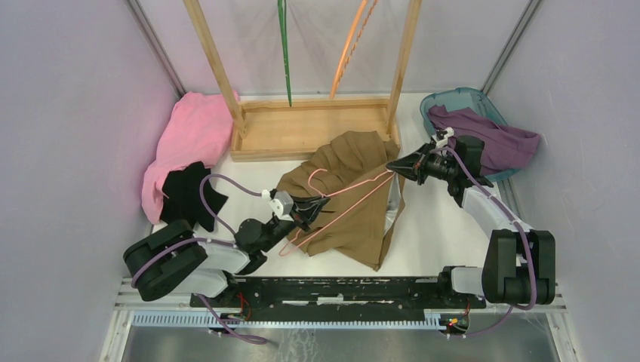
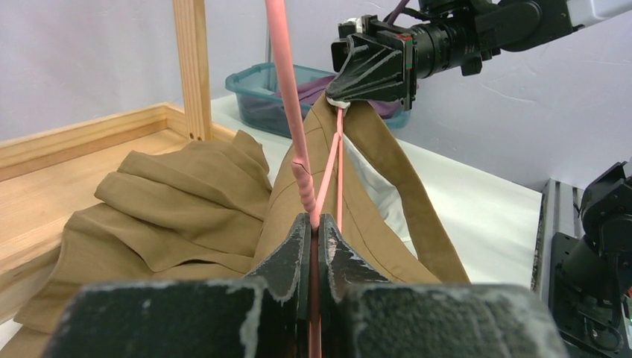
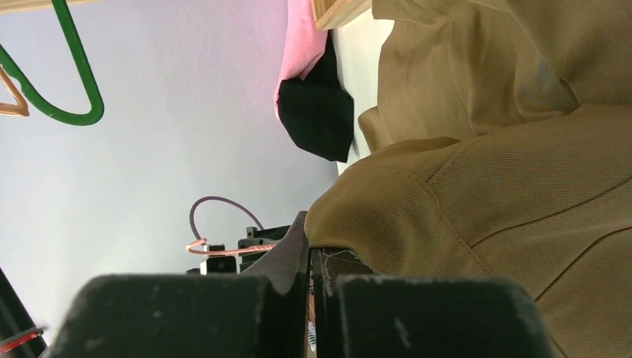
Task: Place the skirt on the hanger
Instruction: Hang the skirt on the hanger.
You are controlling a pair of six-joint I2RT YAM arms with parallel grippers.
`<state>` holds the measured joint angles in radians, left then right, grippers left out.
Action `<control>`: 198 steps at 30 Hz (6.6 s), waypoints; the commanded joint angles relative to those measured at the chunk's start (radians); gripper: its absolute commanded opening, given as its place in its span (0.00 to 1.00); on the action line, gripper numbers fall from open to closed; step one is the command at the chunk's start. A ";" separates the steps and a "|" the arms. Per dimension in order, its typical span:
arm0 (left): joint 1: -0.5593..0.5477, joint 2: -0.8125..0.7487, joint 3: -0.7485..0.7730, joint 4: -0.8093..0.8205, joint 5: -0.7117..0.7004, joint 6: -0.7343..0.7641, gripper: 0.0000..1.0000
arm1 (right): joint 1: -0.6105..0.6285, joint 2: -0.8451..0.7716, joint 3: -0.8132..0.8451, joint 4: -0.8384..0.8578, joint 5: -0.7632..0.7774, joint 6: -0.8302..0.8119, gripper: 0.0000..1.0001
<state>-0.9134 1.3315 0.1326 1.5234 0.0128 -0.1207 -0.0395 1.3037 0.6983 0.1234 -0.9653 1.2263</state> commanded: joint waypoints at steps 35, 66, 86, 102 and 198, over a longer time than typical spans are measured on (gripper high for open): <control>0.071 -0.017 0.040 0.104 0.048 -0.047 0.03 | -0.032 -0.008 -0.009 0.062 -0.045 -0.014 0.18; 0.072 0.115 0.084 0.178 0.144 -0.114 0.03 | -0.034 0.002 -0.004 0.100 -0.043 0.015 0.18; 0.094 0.038 0.073 0.204 0.115 -0.111 0.03 | -0.033 0.011 -0.015 0.102 -0.049 0.010 0.18; 0.107 0.116 0.155 0.206 0.166 -0.144 0.03 | -0.033 0.014 -0.017 0.108 -0.047 0.014 0.18; -0.033 0.287 0.629 -0.412 0.347 -0.163 0.04 | 0.745 -0.299 0.236 -0.655 1.126 -0.903 0.20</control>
<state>-0.9401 1.6745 0.7231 1.0466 0.3603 -0.3279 0.6933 1.0092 0.9565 -0.5274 0.1093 0.3325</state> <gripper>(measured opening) 0.062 0.274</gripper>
